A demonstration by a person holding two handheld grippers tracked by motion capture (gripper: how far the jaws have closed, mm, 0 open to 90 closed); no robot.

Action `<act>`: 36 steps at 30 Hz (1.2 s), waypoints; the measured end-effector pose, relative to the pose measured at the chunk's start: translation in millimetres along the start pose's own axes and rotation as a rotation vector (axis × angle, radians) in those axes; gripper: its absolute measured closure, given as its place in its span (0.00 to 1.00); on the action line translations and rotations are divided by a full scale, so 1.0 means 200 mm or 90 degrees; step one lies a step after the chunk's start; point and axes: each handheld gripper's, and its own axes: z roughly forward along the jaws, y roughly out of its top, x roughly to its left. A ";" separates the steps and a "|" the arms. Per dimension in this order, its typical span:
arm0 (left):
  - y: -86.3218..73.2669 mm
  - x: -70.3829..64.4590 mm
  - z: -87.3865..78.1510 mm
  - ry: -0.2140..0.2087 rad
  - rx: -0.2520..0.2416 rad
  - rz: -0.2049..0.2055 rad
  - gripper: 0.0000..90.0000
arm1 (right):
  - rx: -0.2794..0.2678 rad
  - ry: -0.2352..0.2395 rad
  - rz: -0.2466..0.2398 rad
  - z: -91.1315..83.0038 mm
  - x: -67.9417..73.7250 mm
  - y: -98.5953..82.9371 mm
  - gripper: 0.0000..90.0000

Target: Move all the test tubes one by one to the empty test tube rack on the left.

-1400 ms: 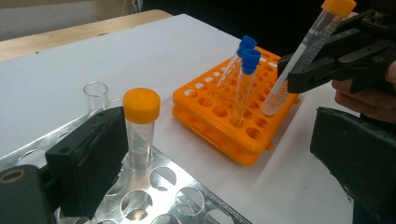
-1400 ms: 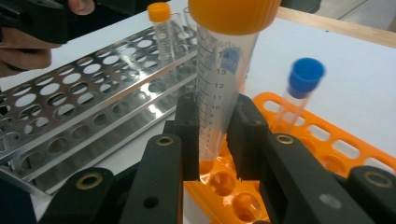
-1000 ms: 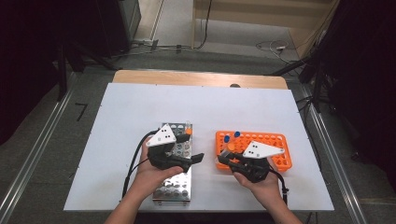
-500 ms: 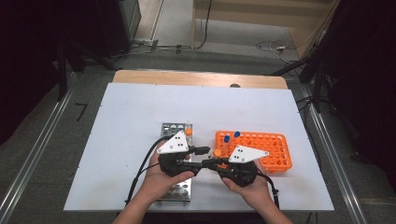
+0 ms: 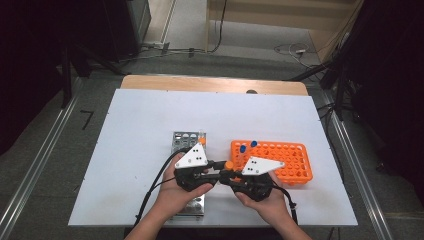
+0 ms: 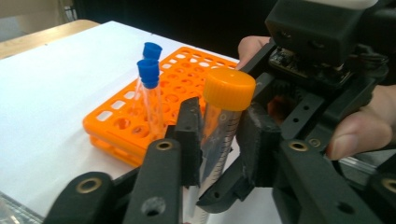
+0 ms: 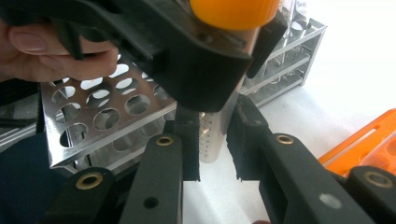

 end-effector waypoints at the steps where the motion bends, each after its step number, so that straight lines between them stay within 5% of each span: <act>1: 0.00 0.00 0.00 0.002 -0.001 0.003 0.81 | -0.001 0.002 0.000 0.00 0.00 0.00 0.81; 9: 0.00 -0.01 -0.01 0.019 -0.005 0.022 0.84 | -0.003 0.009 0.003 0.00 -0.01 0.00 0.81; 15: 0.00 0.00 -0.02 0.010 -0.015 0.013 0.84 | -0.008 0.014 0.000 -0.01 -0.01 0.00 0.80; 21: 0.01 0.02 -0.05 0.025 -0.024 0.010 0.84 | -0.016 0.011 -0.015 -0.03 -0.01 0.00 0.63; 28: 0.01 0.06 -0.10 0.049 -0.040 -0.002 0.84 | -0.019 -0.005 0.003 -0.07 -0.05 -0.03 0.38; 36: 0.02 0.12 -0.19 0.086 -0.059 -0.015 0.84 | -0.032 -0.006 0.010 -0.16 -0.11 -0.05 0.23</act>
